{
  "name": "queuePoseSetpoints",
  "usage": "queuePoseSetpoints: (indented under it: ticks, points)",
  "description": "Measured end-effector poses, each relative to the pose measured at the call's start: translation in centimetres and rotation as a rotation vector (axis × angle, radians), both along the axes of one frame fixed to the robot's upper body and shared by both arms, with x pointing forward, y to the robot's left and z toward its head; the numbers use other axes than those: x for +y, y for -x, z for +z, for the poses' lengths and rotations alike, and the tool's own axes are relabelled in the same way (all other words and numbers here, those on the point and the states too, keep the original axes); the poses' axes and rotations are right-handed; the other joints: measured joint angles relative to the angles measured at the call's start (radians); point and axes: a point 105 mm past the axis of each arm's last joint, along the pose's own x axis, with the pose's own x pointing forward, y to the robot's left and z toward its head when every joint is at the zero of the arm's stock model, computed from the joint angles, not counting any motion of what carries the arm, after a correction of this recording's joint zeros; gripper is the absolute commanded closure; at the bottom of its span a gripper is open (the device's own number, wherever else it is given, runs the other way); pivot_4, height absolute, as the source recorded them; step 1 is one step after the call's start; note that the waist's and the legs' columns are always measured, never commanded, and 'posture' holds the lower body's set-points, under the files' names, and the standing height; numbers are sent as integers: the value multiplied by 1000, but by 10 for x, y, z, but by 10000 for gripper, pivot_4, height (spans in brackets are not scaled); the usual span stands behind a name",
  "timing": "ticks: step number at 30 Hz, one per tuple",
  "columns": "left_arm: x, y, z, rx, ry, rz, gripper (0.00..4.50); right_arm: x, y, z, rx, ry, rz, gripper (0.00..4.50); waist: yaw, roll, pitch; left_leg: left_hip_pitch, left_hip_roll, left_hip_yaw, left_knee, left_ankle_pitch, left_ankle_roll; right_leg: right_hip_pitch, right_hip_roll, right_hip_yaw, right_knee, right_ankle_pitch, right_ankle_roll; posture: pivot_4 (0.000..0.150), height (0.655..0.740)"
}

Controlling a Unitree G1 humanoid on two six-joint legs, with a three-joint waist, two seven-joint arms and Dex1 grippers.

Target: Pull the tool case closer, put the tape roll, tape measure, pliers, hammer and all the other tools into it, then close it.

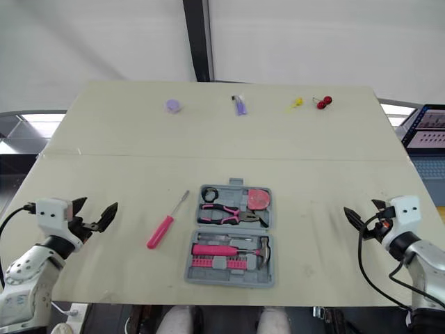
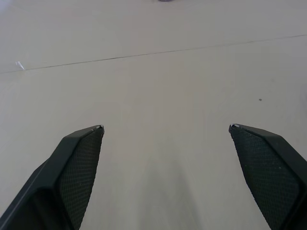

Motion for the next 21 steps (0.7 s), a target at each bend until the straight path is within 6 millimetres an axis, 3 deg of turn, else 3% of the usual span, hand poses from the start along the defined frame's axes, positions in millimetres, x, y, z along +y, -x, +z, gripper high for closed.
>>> queuePoseSetpoints:
  ticks: [11,14,16,21]
  points:
    - [-9,-4,-1,2,0,-32,0,-3,0,-4,11,-9,-12,454,-1,0,0,0,0,1,0,0,0,-1,0,2,0,0,0,1500,7400]
    - [-14,2,-3,6,-18,-51,0,4,-1,0,19,-47,14,454,-2,0,0,0,0,2,-1,0,0,-2,0,2,0,0,0,1500,7400]
    - [-20,7,-2,4,-11,-45,0,25,-1,7,41,-88,102,454,-3,1,0,0,0,2,-1,0,0,-3,1,3,1,0,0,1500,7400]
    - [-69,17,-11,58,44,-151,0,129,4,39,64,-168,520,454,-1,1,0,-1,0,2,0,0,0,-5,1,5,3,0,0,1500,7400]
